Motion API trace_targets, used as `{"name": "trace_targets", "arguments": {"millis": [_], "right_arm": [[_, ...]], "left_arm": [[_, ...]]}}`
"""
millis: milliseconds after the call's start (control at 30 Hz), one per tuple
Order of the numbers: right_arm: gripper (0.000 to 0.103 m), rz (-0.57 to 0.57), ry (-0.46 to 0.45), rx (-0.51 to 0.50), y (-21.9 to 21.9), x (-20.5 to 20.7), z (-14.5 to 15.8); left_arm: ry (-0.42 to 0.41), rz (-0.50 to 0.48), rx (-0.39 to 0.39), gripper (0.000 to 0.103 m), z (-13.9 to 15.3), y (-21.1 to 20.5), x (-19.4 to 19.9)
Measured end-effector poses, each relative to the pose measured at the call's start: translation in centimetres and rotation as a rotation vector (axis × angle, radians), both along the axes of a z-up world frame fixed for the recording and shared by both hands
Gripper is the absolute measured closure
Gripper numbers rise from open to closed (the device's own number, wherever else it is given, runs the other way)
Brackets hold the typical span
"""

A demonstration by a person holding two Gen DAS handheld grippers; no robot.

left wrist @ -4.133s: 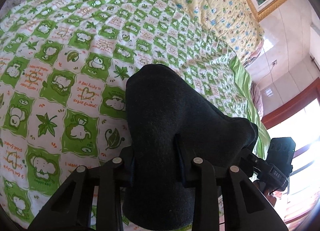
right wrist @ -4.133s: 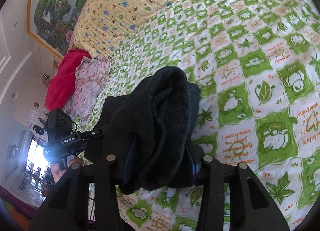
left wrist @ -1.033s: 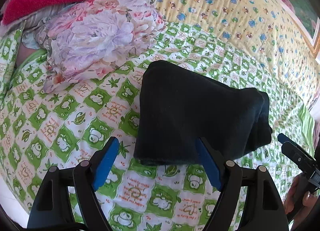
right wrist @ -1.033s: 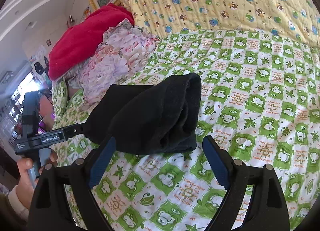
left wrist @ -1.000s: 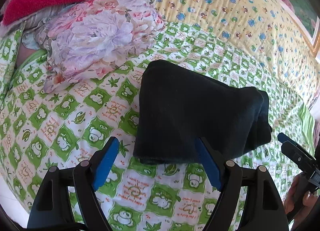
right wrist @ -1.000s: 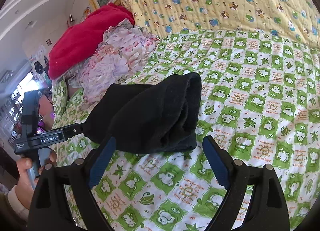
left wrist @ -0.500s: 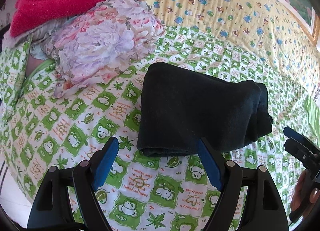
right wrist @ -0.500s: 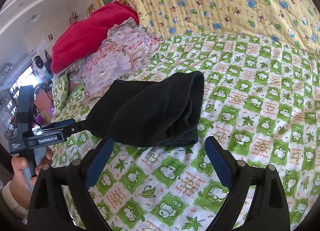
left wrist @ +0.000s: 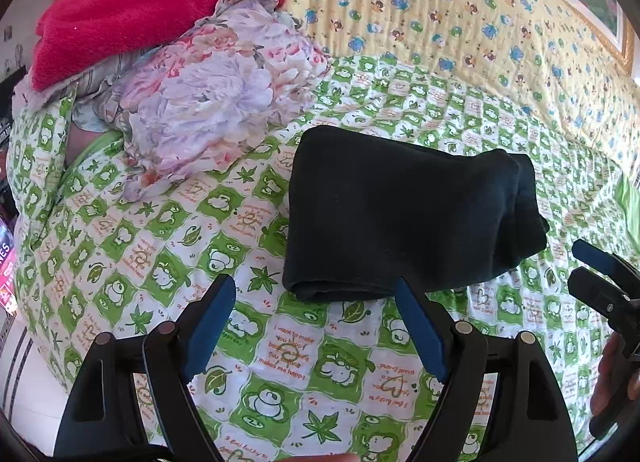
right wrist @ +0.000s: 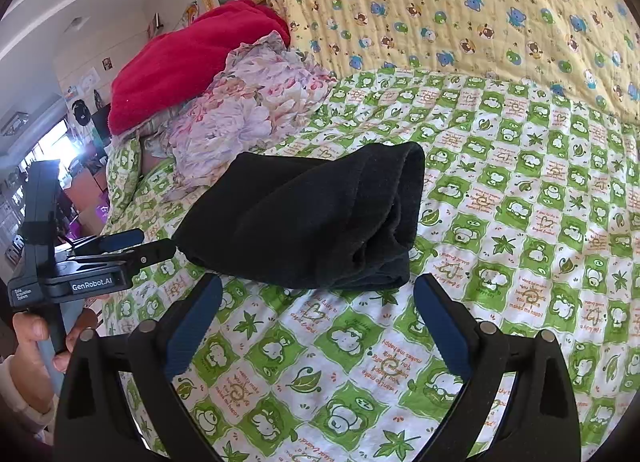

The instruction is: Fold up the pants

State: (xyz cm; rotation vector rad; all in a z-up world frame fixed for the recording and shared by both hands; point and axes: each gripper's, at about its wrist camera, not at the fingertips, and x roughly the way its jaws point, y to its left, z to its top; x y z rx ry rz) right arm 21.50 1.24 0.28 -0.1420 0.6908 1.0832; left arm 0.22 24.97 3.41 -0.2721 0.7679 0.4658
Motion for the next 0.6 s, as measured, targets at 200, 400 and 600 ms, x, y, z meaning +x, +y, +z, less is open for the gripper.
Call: {"name": "trace_targets", "arguments": {"millis": [200,400,600], "right_arm": [[0.006,-0.005,-0.018,0.012,-0.1,-0.1,0.2],[0.005,-0.005,-0.045,0.014,-0.1,-0.5,0.3],[0.004,-0.002,-0.086,0.008,0.3,-1.1,0.2]], "left_arm": [[-0.002,-0.001,0.014,0.021,0.2,-0.1,-0.2],[0.0,-0.012,0.042,0.021,0.2,-0.6,-0.4],[0.001,-0.027,0.071,0.02,-0.1,-1.3,-0.6]]}}
